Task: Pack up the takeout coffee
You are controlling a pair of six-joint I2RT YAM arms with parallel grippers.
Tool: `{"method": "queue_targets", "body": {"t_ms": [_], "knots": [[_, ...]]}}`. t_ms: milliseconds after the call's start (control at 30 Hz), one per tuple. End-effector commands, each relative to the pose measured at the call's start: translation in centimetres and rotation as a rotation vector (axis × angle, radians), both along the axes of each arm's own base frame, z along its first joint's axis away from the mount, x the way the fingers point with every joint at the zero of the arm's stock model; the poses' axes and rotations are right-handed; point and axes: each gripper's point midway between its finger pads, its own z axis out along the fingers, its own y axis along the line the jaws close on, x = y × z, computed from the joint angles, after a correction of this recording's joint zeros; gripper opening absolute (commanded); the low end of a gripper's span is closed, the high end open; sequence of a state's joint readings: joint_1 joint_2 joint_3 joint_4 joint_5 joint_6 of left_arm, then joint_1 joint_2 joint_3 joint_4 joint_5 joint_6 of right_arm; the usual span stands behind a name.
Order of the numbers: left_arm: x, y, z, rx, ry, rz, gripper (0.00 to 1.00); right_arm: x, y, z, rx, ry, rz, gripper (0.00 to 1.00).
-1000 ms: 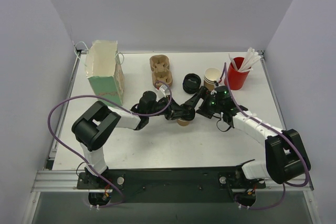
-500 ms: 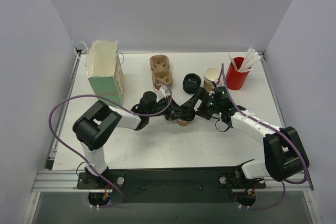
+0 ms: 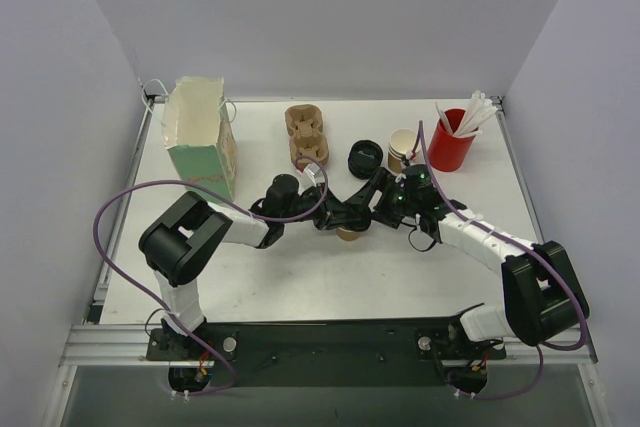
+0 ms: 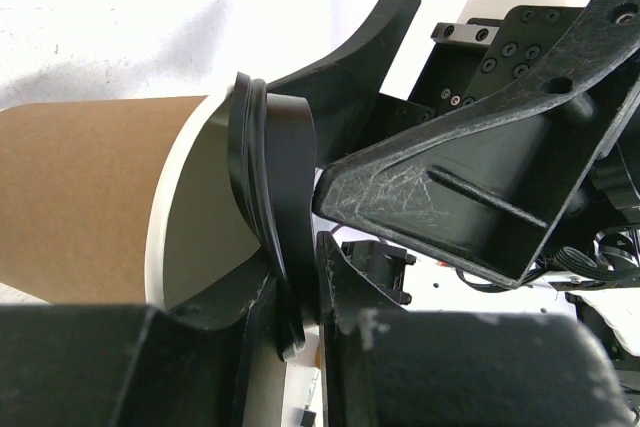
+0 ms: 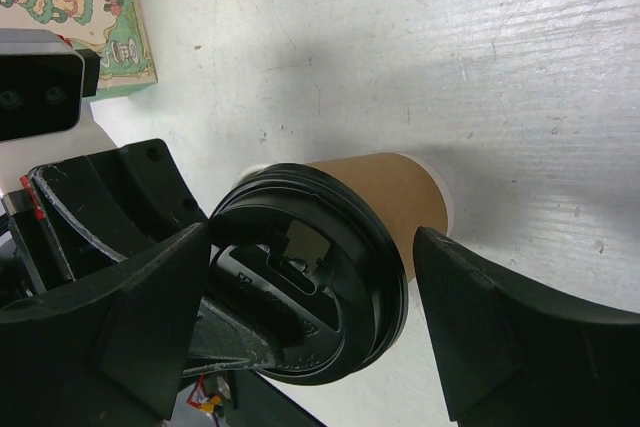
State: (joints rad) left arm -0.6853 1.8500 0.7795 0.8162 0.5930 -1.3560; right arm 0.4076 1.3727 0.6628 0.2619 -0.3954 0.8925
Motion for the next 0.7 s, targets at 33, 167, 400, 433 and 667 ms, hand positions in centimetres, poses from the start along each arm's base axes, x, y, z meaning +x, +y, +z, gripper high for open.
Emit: {"method": "queue_targets", "body": {"t_ms": [33,167,400,433,667], "knots": [[0.37,-0.42,1.48,-0.042,-0.072,-0.020,0.20,1.07,0.26,1.14,-0.013,-0.035,-0.008,0.75],[0.34,-0.41,1.50,-0.036,-0.076,-0.023,0.24,1.09,0.12,1.08,-0.021,-0.035,-0.012,0.73],[0.28,-0.27,1.59,-0.034,-0.079,-0.022,0.27,1.05,0.10,0.97,-0.022,-0.032,-0.012,0.73],[0.27,-0.26,1.63,-0.033,-0.080,-0.023,0.27,1.10,0.06,0.94,-0.022,-0.032,-0.014,0.73],[0.19,-0.12,1.69,-0.027,-0.081,-0.024,0.31,1.11,0.00,0.79,-0.027,-0.030,-0.014,0.73]]}}
